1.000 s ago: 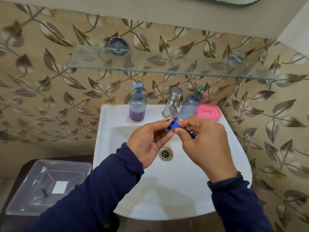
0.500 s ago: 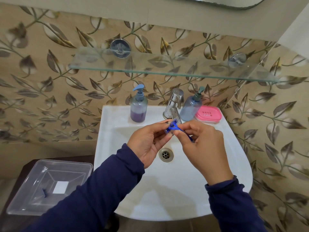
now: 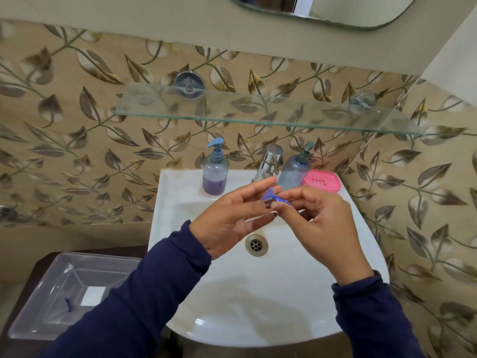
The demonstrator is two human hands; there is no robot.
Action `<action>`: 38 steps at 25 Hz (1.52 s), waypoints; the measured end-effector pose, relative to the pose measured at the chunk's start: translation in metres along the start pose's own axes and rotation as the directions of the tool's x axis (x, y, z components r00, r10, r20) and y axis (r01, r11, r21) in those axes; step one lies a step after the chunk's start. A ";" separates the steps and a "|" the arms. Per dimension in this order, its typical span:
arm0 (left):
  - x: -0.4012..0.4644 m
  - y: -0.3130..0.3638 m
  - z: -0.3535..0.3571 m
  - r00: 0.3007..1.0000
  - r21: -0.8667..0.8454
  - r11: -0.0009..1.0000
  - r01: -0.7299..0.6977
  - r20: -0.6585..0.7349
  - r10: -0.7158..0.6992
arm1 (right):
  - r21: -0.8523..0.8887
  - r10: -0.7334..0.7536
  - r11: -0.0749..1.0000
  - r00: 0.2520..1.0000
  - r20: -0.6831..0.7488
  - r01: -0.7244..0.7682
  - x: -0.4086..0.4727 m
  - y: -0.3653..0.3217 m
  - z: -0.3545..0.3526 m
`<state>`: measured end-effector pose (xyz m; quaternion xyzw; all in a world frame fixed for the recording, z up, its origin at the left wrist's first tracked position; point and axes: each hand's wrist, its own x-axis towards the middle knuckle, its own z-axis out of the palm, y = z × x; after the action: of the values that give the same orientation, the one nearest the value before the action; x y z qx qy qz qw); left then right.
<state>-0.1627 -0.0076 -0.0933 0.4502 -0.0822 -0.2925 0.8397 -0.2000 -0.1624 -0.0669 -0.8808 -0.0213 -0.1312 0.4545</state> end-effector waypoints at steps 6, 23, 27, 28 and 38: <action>-0.003 -0.005 0.000 0.988 0.052 0.987 -0.151 0.030 0.149 | 0.126 -0.014 0.992 1.000 0.027 0.010 -0.002 -0.006 0.002; -0.012 -0.002 -0.006 0.983 -0.296 0.937 -0.183 -0.062 0.173 | 0.563 0.076 0.810 0.981 0.178 -0.165 -0.005 -0.006 0.005; -0.008 0.001 -0.006 0.985 -0.316 0.934 -0.170 -0.089 0.149 | 0.769 0.029 0.511 0.902 0.431 -0.384 -0.001 0.011 0.007; -0.007 0.001 -0.006 0.986 -0.322 0.932 -0.167 -0.074 0.152 | 0.793 0.000 0.465 0.896 0.445 -0.394 -0.001 0.014 0.009; -0.005 0.002 -0.008 0.990 -0.314 0.940 -0.136 -0.073 0.119 | 0.834 -0.110 0.424 0.893 0.436 -0.355 0.002 0.018 0.016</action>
<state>-0.1630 0.0015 -0.0960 0.3104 -0.0407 -0.2350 0.9202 -0.1912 -0.1601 -0.0899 -0.5065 -0.1202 0.1309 0.8437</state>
